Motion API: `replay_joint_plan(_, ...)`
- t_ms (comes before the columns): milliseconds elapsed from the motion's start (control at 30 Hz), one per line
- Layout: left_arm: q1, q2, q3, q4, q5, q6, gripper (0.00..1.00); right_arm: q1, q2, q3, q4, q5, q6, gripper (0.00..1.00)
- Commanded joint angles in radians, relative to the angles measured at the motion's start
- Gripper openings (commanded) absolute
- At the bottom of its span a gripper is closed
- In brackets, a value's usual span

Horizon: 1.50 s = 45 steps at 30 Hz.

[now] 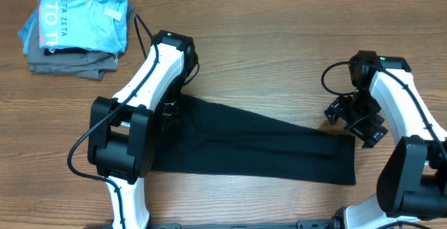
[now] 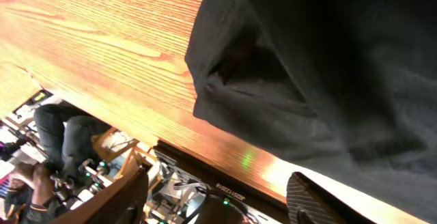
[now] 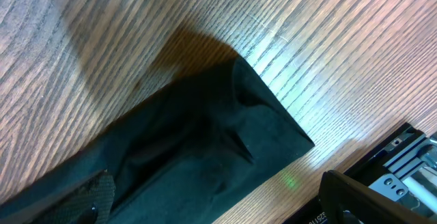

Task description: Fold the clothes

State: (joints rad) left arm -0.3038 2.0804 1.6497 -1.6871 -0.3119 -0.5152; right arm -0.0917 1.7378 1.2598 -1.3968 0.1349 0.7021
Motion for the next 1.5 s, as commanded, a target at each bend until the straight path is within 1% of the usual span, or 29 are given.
replay_joint_plan(0,0.004,-0.031,0.002,-0.003,0.014,0.018,0.59,-0.005,-0.033,-0.005,0.002,-0.002,0.0,1.0)
replay_joint_plan(67,0.004,-0.031,0.003,0.001,0.013,0.018,0.47,-0.005,-0.033,-0.005,0.003,-0.002,0.0,1.0)
replay_joint_plan(133,0.004,-0.031,0.003,0.02,0.014,0.023,0.28,-0.005,-0.033,-0.005,0.008,-0.006,0.0,1.0)
replay_joint_plan(167,0.003,-0.031,0.003,0.031,0.013,0.023,0.23,-0.005,-0.033,-0.005,0.012,-0.01,0.0,1.0)
replay_joint_plan(200,0.002,-0.031,0.003,0.052,0.015,0.035,0.22,-0.005,-0.033,-0.005,0.015,-0.015,0.0,1.0)
replay_joint_plan(233,0.001,-0.031,0.003,0.069,0.022,0.046,0.24,-0.005,-0.033,-0.005,0.016,-0.023,0.0,1.0)
replay_joint_plan(300,0.001,-0.031,0.003,0.114,0.037,0.073,0.42,-0.005,-0.033,-0.005,0.018,-0.034,0.0,1.0)
replay_joint_plan(333,0.003,-0.031,0.002,0.15,0.051,0.108,0.72,-0.005,-0.033,-0.005,0.018,-0.036,0.0,1.0)
replay_joint_plan(367,0.006,-0.031,0.002,0.171,0.051,0.124,0.83,-0.005,-0.033,-0.005,0.018,-0.036,0.0,1.0)
replay_joint_plan(500,0.034,-0.031,0.002,0.235,0.06,0.187,0.94,-0.005,-0.033,-0.005,0.018,-0.036,-0.023,1.0)
replay_joint_plan(667,0.088,-0.031,0.002,0.293,0.166,0.354,0.92,-0.005,-0.033,-0.005,0.023,-0.035,-0.03,1.0)
replay_joint_plan(767,0.117,-0.03,0.002,0.321,0.227,0.449,0.85,-0.005,-0.033,-0.005,0.029,-0.035,-0.03,1.0)
replay_joint_plan(867,0.138,-0.03,0.002,0.332,0.272,0.488,0.81,-0.005,-0.033,-0.005,0.033,-0.035,-0.03,1.0)
replay_joint_plan(967,0.151,-0.03,0.0,0.338,0.325,0.553,0.78,-0.005,-0.033,-0.005,0.037,-0.035,-0.03,1.0)
replay_joint_plan(1067,0.154,-0.029,-0.01,0.343,0.372,0.62,0.76,-0.005,-0.033,-0.005,0.037,-0.035,-0.03,1.0)
replay_joint_plan(1200,0.154,-0.029,-0.064,0.404,0.438,0.695,0.75,-0.005,-0.033,-0.005,0.039,-0.035,-0.031,1.0)
replay_joint_plan(1367,0.155,-0.029,-0.145,0.479,0.436,0.703,0.75,-0.005,-0.033,-0.005,0.043,-0.031,-0.05,1.0)
replay_joint_plan(1433,0.155,-0.029,-0.15,0.484,0.436,0.703,0.7,-0.005,-0.033,-0.005,0.045,-0.031,-0.056,1.0)
replay_joint_plan(1467,0.155,-0.029,-0.15,0.485,0.436,0.703,0.66,-0.005,-0.033,-0.005,0.045,-0.032,-0.056,1.0)
